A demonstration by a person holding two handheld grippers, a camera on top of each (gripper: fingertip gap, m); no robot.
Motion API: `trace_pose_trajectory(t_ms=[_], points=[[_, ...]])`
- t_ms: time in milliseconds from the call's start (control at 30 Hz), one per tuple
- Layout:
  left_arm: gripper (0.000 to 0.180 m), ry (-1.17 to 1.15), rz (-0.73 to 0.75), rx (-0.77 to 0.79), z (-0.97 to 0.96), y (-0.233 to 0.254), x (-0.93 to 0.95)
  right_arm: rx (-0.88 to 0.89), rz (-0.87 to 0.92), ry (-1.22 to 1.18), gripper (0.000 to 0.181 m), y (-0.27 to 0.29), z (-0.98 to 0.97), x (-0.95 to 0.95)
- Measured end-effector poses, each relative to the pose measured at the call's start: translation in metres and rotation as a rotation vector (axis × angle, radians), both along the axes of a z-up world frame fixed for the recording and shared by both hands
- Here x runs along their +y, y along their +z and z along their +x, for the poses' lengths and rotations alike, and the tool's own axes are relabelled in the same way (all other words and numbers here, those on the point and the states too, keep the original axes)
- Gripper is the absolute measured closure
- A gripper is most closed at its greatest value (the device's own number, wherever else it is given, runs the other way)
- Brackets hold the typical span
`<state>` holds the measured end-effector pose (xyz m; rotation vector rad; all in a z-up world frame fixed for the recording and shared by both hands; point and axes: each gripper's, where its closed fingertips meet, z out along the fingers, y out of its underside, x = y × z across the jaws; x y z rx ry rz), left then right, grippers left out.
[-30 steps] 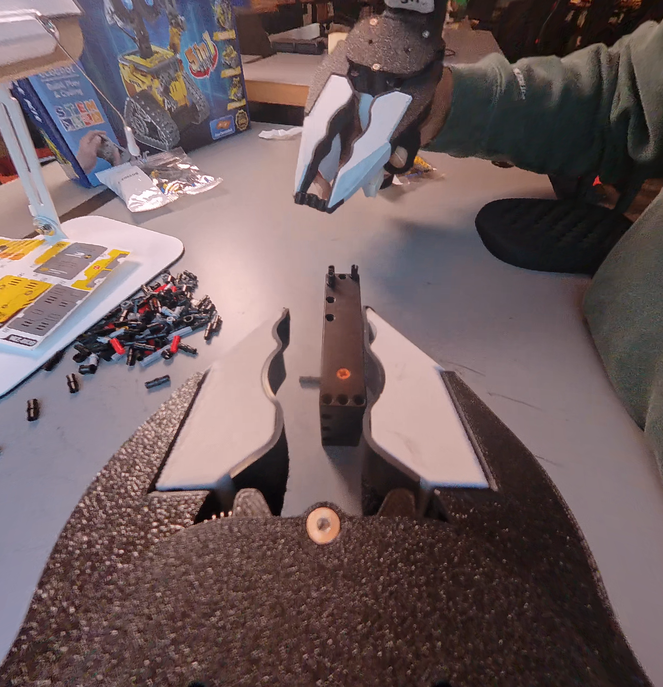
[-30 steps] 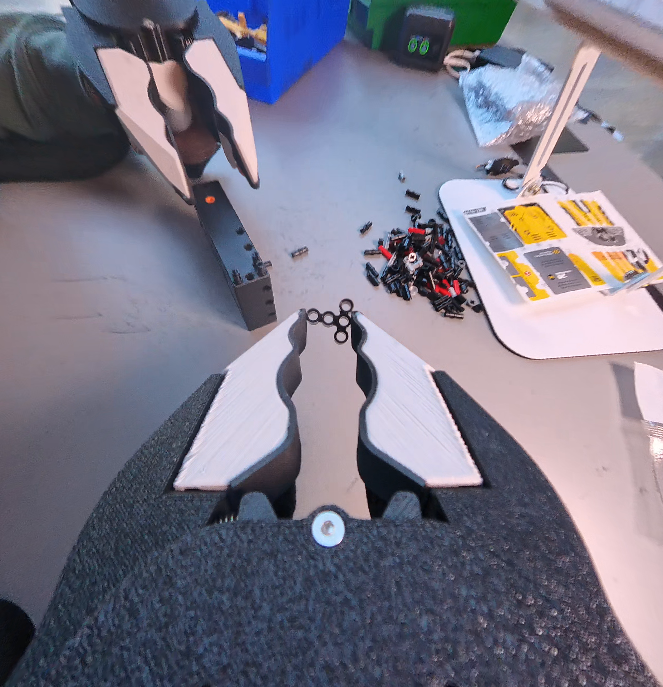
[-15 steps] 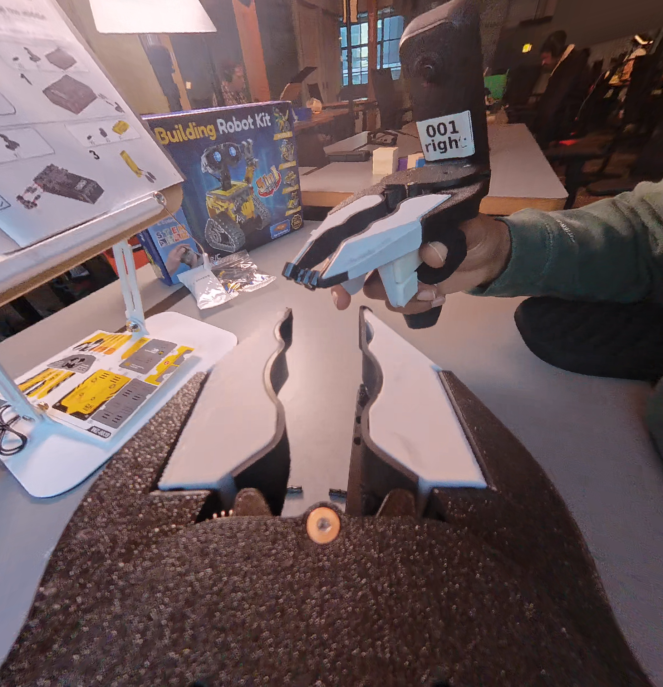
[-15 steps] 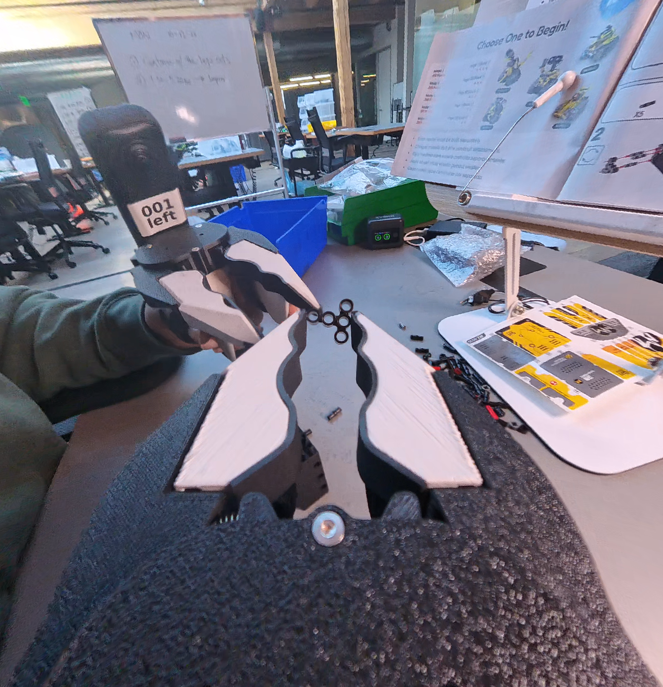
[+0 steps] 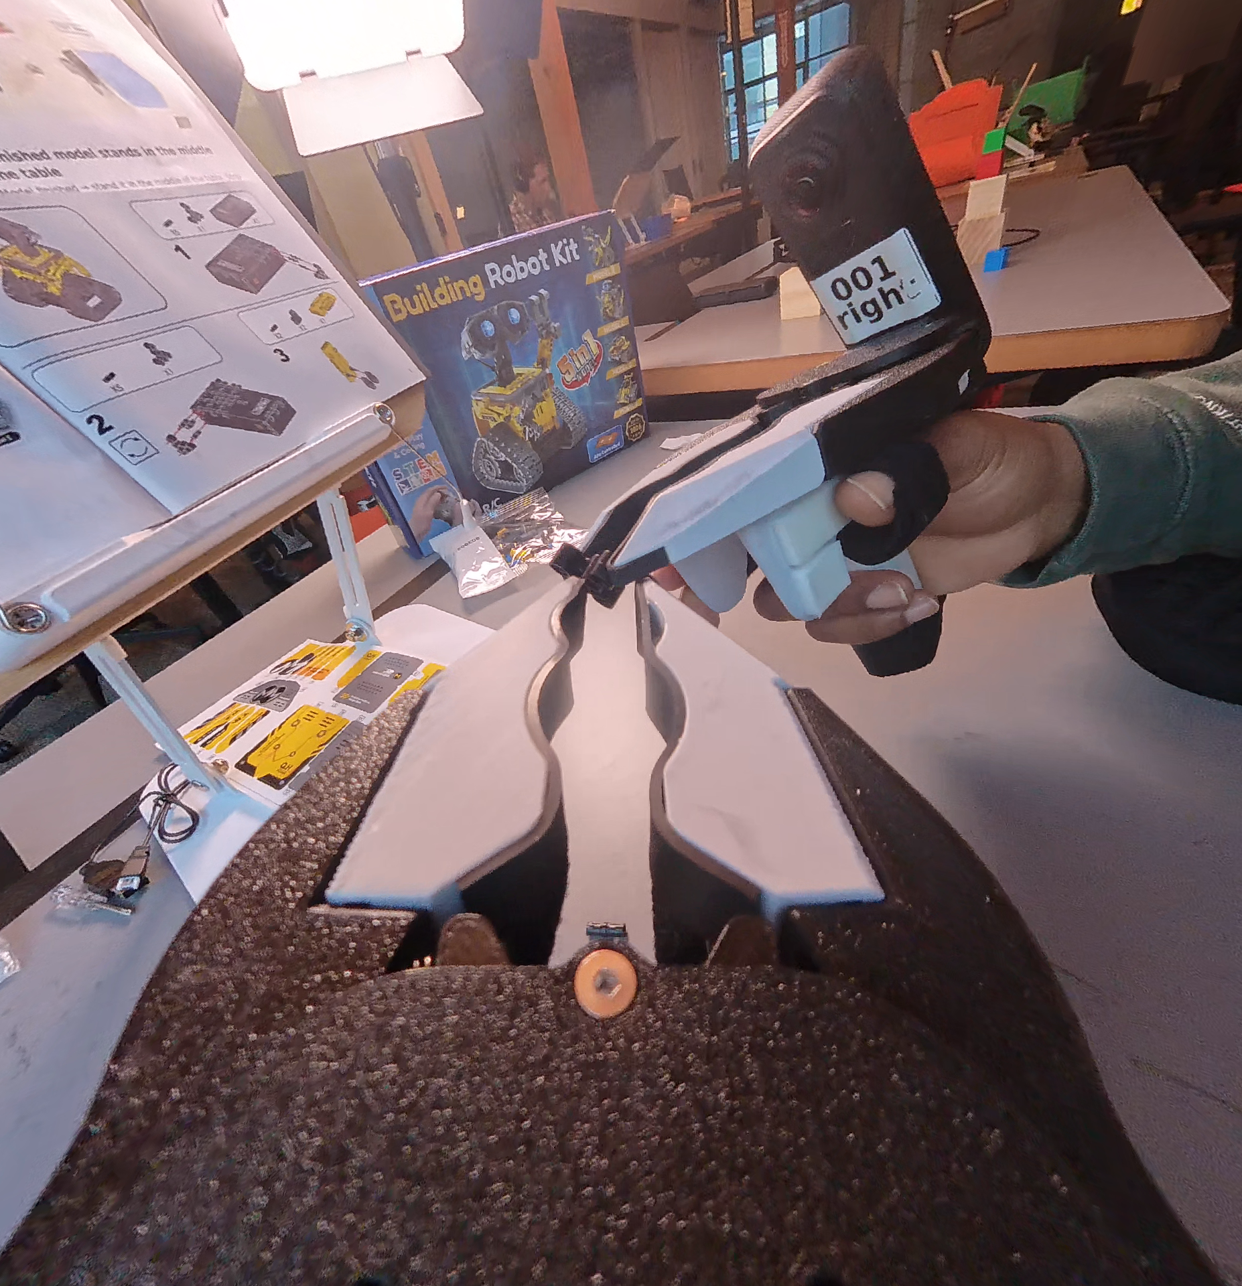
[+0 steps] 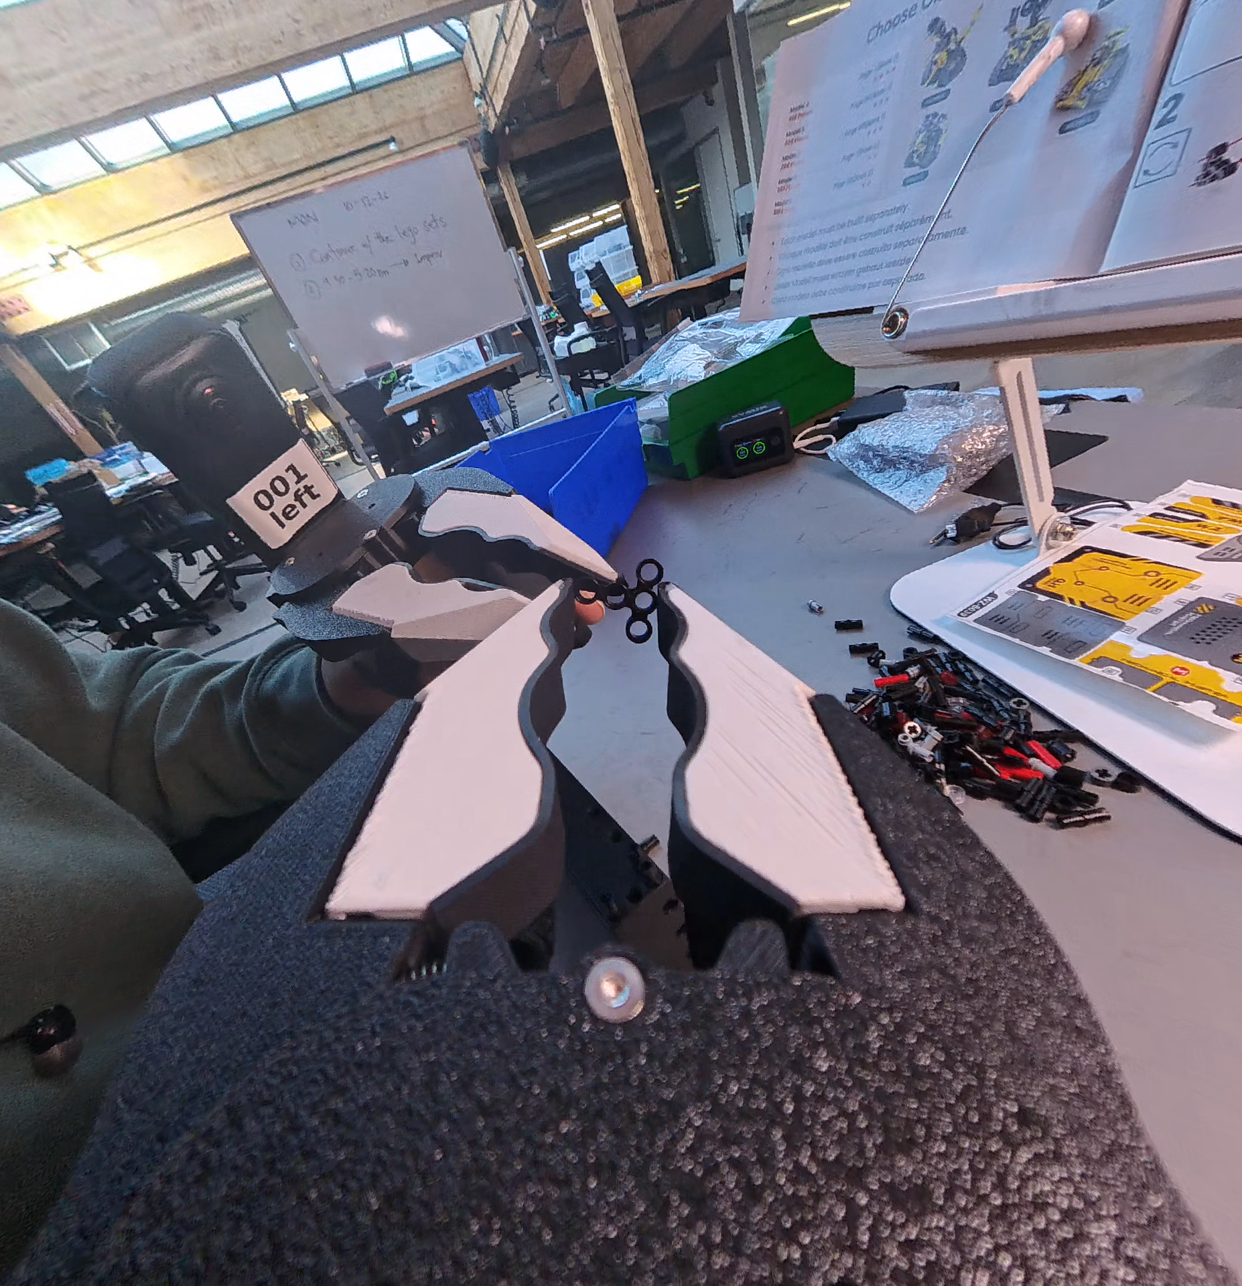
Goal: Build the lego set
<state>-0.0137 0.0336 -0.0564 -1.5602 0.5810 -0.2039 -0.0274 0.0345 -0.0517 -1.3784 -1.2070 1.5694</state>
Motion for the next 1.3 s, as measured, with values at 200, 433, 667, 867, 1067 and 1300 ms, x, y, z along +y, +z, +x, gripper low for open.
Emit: trace_pose_trajectory(t_ms=[200, 433, 667, 867, 1067, 1300], points=[[0.17, 0.022, 0.009, 0.021, -0.002, -0.003, 0.0, -0.006, -0.03, 0.008, 0.159, -0.004, -0.001, 0.001], [0.167, 0.031, 0.02, -0.01, -0.005, 0.002, -0.001, 0.006, -0.09, -0.014, 0.159, -0.003, 0.003, 0.012], [0.155, 0.064, 0.06, 0.118, 0.0, -0.002, 0.001, 0.02, -0.197, 0.043, 0.16, -0.002, 0.0, 0.003], [0.166, 0.053, 0.121, 0.388, 0.002, -0.015, -0.004, -0.098, -0.074, 0.088, 0.159, -0.019, 0.001, -0.007], [0.171, 0.002, 0.141, 0.596, 0.011, -0.033, -0.009, -0.226, 0.066, 0.138, 0.159, -0.037, 0.009, -0.011], [0.172, -0.173, 0.157, 0.311, 0.029, -0.007, -0.028, -0.091, -0.011, 0.317, 0.159, -0.012, 0.021, -0.031]])
